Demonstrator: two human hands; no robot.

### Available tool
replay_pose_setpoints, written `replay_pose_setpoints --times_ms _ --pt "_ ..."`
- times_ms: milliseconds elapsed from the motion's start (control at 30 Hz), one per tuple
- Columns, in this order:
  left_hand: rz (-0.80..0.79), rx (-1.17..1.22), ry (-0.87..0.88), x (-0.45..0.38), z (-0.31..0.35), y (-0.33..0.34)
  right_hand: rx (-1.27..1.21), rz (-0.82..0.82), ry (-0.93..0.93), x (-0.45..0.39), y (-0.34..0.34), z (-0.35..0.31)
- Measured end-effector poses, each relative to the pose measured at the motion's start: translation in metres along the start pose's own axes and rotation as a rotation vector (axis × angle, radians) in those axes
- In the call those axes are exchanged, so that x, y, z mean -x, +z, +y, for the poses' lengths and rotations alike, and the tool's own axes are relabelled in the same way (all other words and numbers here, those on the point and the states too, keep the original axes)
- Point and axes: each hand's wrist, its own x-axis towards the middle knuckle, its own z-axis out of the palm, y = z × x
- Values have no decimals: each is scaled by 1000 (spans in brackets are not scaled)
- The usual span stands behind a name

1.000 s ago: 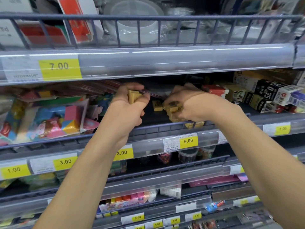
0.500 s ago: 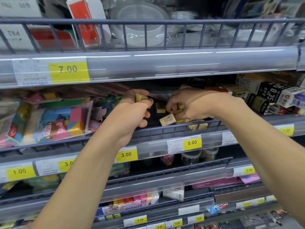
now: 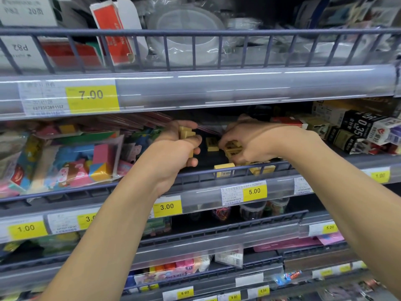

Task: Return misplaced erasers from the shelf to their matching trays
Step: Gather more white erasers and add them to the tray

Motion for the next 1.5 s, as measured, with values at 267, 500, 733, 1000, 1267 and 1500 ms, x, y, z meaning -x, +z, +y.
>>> replay_pose_setpoints --times_ms 267,500,733,1000,1267,1500 --pt "13 12 -25 -2 0 0 -126 106 -67 -2 -5 -2" --pt "52 13 -48 -2 3 3 -908 397 0 -1 5 -15" --pt "15 -285 86 1 3 9 -1432 466 -30 -5 13 -46" --pt "97 -311 120 -4 -3 12 -1433 439 -39 -3 11 -50" --pt "77 -152 43 -6 1 2 -1340 360 -16 8 7 -17" --pt "33 -96 58 -6 7 -3 -425 -103 -57 6 0 -3"
